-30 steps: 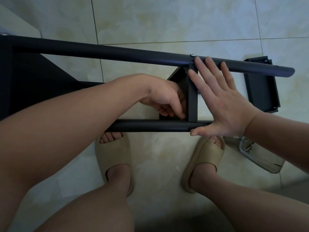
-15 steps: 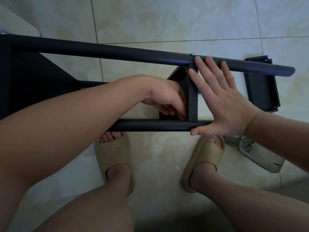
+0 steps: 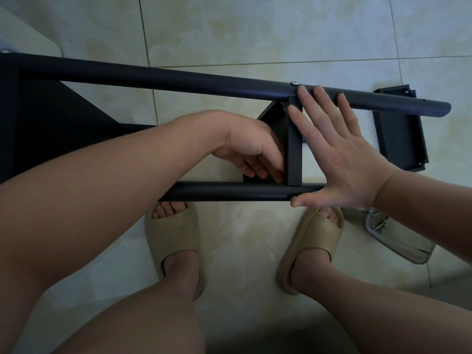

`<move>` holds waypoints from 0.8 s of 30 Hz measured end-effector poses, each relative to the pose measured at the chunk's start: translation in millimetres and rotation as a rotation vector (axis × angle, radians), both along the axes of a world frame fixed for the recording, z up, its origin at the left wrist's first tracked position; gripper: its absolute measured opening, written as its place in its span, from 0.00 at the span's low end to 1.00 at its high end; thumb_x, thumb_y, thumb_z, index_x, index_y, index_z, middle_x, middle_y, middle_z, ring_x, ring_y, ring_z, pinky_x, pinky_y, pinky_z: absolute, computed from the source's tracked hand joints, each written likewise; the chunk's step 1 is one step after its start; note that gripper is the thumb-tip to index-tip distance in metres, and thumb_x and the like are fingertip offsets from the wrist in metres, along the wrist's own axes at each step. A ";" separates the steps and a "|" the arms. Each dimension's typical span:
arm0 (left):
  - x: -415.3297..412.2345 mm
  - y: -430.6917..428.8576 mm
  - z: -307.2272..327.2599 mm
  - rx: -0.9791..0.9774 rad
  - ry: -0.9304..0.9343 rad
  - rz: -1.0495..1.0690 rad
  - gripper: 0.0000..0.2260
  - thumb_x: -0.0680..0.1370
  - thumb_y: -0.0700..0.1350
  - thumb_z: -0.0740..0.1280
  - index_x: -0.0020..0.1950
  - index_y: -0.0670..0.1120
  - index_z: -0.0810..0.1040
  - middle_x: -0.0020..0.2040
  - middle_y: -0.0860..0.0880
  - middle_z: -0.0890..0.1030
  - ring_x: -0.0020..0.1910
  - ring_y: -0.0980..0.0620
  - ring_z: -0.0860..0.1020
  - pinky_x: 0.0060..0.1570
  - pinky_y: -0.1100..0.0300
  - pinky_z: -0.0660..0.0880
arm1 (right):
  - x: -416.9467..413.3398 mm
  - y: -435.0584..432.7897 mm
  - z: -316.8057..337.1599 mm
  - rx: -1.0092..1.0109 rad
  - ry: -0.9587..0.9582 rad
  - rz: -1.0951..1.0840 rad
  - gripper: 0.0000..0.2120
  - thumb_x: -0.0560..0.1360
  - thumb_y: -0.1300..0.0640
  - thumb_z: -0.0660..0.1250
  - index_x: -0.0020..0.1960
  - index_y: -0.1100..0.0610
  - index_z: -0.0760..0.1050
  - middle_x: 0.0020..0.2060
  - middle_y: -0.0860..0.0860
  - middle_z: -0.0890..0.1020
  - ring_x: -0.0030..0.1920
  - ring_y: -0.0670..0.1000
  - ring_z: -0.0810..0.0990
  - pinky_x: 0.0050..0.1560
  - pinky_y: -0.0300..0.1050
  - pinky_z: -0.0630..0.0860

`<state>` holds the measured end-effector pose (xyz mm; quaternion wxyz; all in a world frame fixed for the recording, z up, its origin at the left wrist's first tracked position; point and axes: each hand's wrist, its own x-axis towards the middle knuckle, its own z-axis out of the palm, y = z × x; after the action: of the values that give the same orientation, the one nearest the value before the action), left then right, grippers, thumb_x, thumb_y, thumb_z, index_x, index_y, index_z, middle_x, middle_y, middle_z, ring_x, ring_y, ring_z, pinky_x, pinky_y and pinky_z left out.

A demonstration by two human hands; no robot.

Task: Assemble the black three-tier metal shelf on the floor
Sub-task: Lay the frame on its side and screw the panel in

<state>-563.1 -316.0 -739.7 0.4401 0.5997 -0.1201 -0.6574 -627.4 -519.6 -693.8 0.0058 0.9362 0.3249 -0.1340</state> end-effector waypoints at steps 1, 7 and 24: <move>-0.3 -0.2 -0.4 0.004 -0.005 0.004 0.05 0.76 0.41 0.71 0.43 0.49 0.85 0.44 0.50 0.86 0.39 0.54 0.77 0.48 0.60 0.74 | -0.1 0.1 0.0 0.000 0.000 0.000 0.61 0.68 0.17 0.51 0.82 0.62 0.47 0.82 0.62 0.47 0.81 0.65 0.43 0.78 0.70 0.44; -4.9 -3.6 -3.1 0.000 0.004 0.025 0.04 0.76 0.36 0.71 0.45 0.45 0.83 0.40 0.49 0.84 0.38 0.54 0.75 0.47 0.60 0.73 | 0.1 -0.3 -0.2 0.005 0.002 -0.001 0.61 0.68 0.18 0.51 0.83 0.62 0.46 0.82 0.62 0.46 0.81 0.65 0.43 0.78 0.69 0.43; -11.8 -5.2 -2.4 -0.075 0.160 0.133 0.08 0.77 0.30 0.65 0.47 0.41 0.81 0.40 0.46 0.82 0.40 0.51 0.80 0.48 0.60 0.78 | -1.0 1.0 2.0 -0.004 0.009 -0.006 0.61 0.67 0.18 0.53 0.82 0.63 0.47 0.81 0.63 0.47 0.81 0.65 0.43 0.78 0.70 0.44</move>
<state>-575.0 -321.2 -742.1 0.5133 0.5349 -0.0688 -0.6676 -628.4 -518.5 -691.8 0.0058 0.9365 0.3221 -0.1388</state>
